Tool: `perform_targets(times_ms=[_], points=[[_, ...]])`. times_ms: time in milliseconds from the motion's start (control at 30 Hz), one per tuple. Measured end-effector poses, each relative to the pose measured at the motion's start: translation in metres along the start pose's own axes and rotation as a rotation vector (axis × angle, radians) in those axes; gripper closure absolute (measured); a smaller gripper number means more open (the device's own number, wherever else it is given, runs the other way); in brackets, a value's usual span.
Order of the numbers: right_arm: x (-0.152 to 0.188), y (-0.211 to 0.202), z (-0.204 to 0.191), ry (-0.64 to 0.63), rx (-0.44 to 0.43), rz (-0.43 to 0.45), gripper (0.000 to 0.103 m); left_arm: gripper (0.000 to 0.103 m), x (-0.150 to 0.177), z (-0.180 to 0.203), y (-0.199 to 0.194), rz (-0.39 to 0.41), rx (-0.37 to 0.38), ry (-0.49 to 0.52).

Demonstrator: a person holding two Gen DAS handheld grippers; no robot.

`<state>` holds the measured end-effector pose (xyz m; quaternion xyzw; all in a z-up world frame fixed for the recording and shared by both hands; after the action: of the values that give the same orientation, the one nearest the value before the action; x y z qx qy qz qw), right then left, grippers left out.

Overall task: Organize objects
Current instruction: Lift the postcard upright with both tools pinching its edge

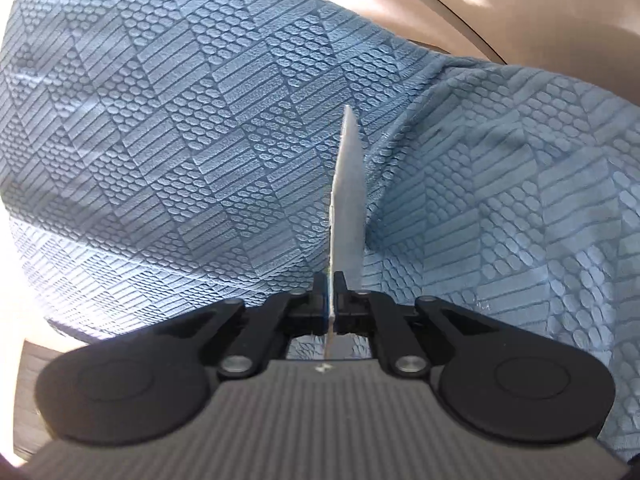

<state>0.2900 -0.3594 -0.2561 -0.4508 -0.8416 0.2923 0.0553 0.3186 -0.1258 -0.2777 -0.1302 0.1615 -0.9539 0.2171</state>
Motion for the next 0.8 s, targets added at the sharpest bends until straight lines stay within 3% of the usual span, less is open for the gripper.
perform_targets(times_ms=[333,633,800], points=[[-0.003,-0.025,0.0,0.035,-0.038,0.003,0.098,0.04,-0.013,-0.025,0.006,0.05,0.0,-0.094],[-0.003,-0.046,0.001,0.03,-0.042,0.001,0.098,0.065,-0.004,-0.03,0.008,0.024,0.029,-0.109],[0.0,-0.056,0.011,0.048,-0.026,-0.006,0.098,0.08,0.006,-0.022,0.004,-0.004,0.021,-0.063]])
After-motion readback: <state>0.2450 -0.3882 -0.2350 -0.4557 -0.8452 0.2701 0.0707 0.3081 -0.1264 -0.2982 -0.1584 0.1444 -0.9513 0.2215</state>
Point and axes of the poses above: each gripper's, at about its wrist camera, not at the fingertips, and y roughly the way its jaws point, z to its right, x to its underside, the point moved 3 cm from there along y, roughly the way its jaws point, and after that the axes turned 5 degrees about x, right-handed, at the moved point
